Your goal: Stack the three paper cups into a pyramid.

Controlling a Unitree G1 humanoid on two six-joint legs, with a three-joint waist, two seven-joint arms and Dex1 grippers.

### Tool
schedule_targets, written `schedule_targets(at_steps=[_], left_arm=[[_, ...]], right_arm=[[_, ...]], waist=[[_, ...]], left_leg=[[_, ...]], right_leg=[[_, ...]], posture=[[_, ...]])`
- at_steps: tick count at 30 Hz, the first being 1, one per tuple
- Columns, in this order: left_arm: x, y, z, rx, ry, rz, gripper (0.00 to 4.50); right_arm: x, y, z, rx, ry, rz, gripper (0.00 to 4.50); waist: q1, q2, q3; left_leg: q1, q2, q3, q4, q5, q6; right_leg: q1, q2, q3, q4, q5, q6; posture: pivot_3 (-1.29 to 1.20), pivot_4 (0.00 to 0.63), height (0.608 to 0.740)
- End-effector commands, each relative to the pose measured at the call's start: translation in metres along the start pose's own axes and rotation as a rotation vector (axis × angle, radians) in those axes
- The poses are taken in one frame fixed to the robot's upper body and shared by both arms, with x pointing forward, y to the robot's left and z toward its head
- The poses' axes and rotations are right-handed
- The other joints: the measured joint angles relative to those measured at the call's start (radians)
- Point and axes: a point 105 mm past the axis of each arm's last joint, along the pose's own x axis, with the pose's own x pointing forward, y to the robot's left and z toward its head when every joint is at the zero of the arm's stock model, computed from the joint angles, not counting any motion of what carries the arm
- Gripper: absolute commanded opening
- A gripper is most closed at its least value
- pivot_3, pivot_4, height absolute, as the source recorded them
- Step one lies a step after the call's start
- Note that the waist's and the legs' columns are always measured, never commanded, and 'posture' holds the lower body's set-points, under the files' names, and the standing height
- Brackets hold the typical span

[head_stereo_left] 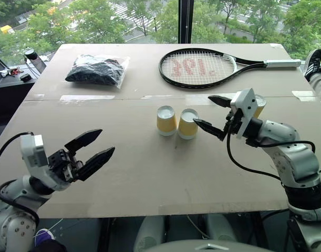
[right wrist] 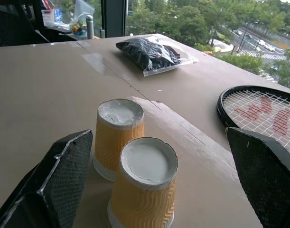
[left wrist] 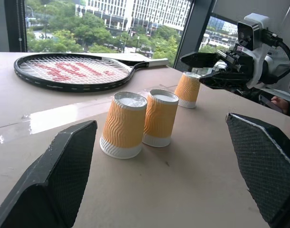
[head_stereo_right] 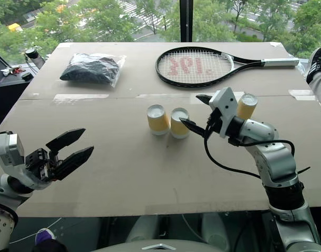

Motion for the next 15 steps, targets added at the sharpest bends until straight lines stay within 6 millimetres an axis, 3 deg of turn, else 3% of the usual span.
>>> schedule_targets(at_steps=[1,3,8,15], left_arm=[[0.010,-0.011,0.008,0.022,0.006,-0.100,4.50],[0.013,-0.014,0.008,0.021,0.016,-0.135,4.50],[0.017,-0.021,0.010,0.030,0.056,-0.207,4.50],[0.027,-0.029,0.025,0.053,0.045,-0.274,4.50]], right_arm=[[-0.035,-0.065,0.006,-0.033,0.037,-0.339,4.42],[-0.047,-0.091,-0.005,-0.063,0.101,-0.480,4.42],[-0.058,-0.123,-0.026,-0.015,0.165,-0.650,4.42],[-0.052,-0.129,-0.048,0.088,0.200,-0.666,4.42]], waist=[[0.001,0.000,0.000],[0.002,0.000,0.000],[-0.007,0.000,0.000],[-0.004,0.001,0.000]], left_leg=[[0.000,0.000,0.000,0.000,0.000,0.000],[0.000,-0.001,0.001,0.000,0.000,0.000],[0.000,0.000,0.003,-0.002,0.000,0.000],[0.000,0.000,0.004,-0.002,0.000,0.000]], right_leg=[[0.000,0.000,0.000,0.000,0.000,0.000],[0.000,-0.001,0.000,0.000,0.000,0.000],[-0.001,0.001,0.002,0.000,0.000,0.000],[-0.001,0.003,0.003,0.000,0.000,0.000]], posture=[[0.00,0.150,0.740],[0.00,0.150,0.740],[0.00,0.150,0.740],[0.00,0.150,0.740]])
